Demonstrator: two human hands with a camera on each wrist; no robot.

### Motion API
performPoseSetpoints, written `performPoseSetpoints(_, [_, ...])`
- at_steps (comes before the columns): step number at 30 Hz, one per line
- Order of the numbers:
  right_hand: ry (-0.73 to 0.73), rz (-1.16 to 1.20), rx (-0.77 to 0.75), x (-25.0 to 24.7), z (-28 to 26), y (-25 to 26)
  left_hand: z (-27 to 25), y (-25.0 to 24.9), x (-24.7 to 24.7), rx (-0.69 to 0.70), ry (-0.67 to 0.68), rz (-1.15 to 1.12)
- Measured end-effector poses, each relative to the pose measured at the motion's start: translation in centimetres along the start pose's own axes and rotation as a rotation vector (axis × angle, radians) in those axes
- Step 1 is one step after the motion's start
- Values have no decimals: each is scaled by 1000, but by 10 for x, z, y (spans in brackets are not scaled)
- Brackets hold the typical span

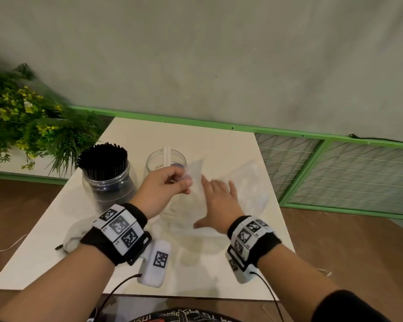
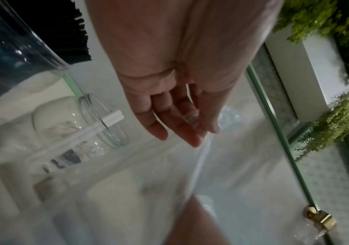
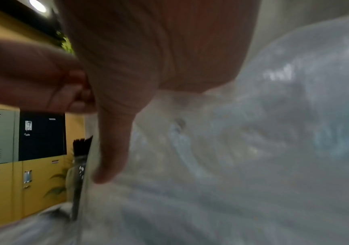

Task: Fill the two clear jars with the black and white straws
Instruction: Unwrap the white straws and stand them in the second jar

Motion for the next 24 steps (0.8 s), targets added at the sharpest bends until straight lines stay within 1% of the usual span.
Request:
performPoseSetpoints(1, [43, -10, 17, 12, 2, 0, -1, -1, 4, 3, 15, -5])
performPoseSetpoints(4, [95, -22, 39, 29, 3, -3, -6, 5, 8, -29, 24, -44])
performPoseSetpoints(7, [178, 52, 48, 29, 0, -12, -9, 13, -3, -67, -45, -80])
performPoseSetpoints(8, [180, 88, 51, 25, -1, -17, -10, 17, -9, -75, -81, -63])
performPoseSetpoints(10, [139, 206, 96, 12, -2, -27, -11, 28, -23, -90, -133, -4])
performPoseSetpoints(12, [33, 357, 126, -9, -6, -36, -13, 42, -33, -130, -140, 50])
performPoseSetpoints(13, [-16, 384, 107, -20, -10, -36, -15, 50, -35, -158, -137, 71])
performPoseSetpoints(14, [-64, 365, 56, -30, -14, -34, -17, 56, -36, -185, -137, 86])
performPoseSetpoints(16, [-127, 200, -37, -44, -22, -26, -21, 67, -36, -232, -144, 108])
performPoseSetpoints(17, [-136, 127, -58, -45, -24, -22, -22, 72, -34, -252, -148, 116])
performPoseSetpoints(18, [-120, 100, -42, -40, -24, -22, -22, 74, -32, -269, -148, 120])
performPoseSetpoints(20, [-46, 141, 38, -23, -20, -28, -23, 77, -30, -294, -140, 120])
performPoseSetpoints(21, [-34, 160, 48, -15, -19, -30, -23, 78, -29, -301, -129, 126])
performPoseSetpoints(23, [-92, 216, 37, -9, -17, -34, -24, 79, -30, -302, -101, 154])
performPoseSetpoints(24, [-133, 295, 59, -13, -18, -35, -24, 79, -32, -301, -91, 166])
Point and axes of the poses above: each hand's wrist, its own z-axis towards the middle knuckle, its own x-axis out of the palm, y = z × x, the point moved 5 cm from there along z, towards the middle knuckle, and after that the axes turned 8 degrees about z, right-handed, at the moved point
